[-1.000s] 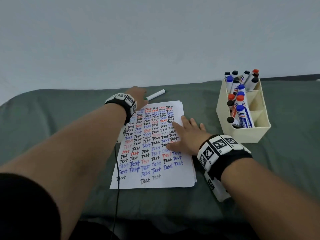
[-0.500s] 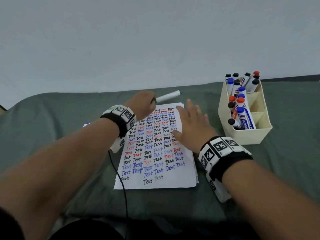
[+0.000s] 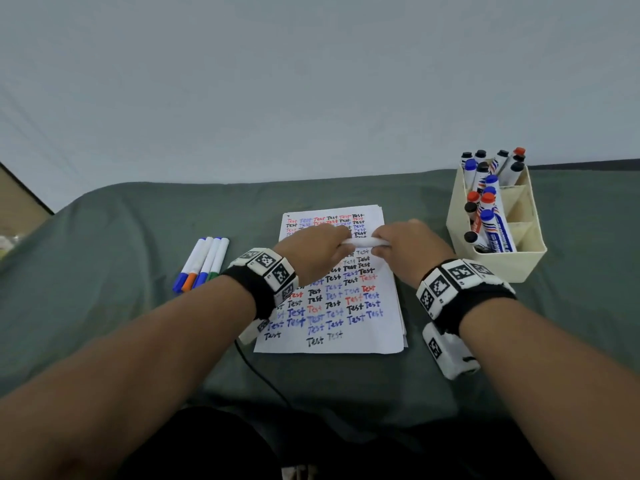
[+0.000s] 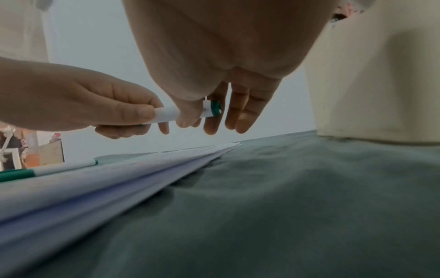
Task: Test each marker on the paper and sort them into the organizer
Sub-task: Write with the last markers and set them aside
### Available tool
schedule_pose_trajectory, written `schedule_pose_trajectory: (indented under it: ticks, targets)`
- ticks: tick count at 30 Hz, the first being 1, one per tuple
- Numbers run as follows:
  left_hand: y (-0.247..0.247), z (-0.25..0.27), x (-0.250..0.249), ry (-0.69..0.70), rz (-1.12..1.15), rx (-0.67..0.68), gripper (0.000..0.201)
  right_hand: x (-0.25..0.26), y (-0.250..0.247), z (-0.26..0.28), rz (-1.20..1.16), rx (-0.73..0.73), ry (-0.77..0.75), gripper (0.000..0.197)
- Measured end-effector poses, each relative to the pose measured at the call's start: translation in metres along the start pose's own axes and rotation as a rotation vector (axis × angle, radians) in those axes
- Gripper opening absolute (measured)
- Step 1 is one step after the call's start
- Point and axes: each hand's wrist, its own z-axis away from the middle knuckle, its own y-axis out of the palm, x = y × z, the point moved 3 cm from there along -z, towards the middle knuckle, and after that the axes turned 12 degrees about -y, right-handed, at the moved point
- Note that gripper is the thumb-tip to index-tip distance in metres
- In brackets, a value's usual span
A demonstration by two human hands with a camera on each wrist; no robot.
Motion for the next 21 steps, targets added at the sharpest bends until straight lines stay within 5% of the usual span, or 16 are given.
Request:
schedule_pose_trajectory:
  ticks: [12, 15, 18, 21]
  targets:
    - [-0.007, -0.002, 0.03, -0.028, -0.084, 0.044, 0.019, 0.012, 0.013, -0.009, 0.076, 0.007, -0.062, 0.018]
    - [-0.009, -0.007, 0.042, -0.058, -0.028, 0.077, 0.031, 0.016, 0.011, -0.01, 0.07, 0.01, -0.045, 0.016]
    - [-0.006, -0.008, 0.058, -0.147, 0.059, 0.038, 0.042, 0.014, 0.01, -0.008, 0.072, 0.006, 0.022, 0.015]
    - [-0.006, -0.011, 0.089, -0.345, 0.14, -0.079, 0.024, 0.012, 0.01, -0.006, 0.086, -0.011, 0.047, 0.018]
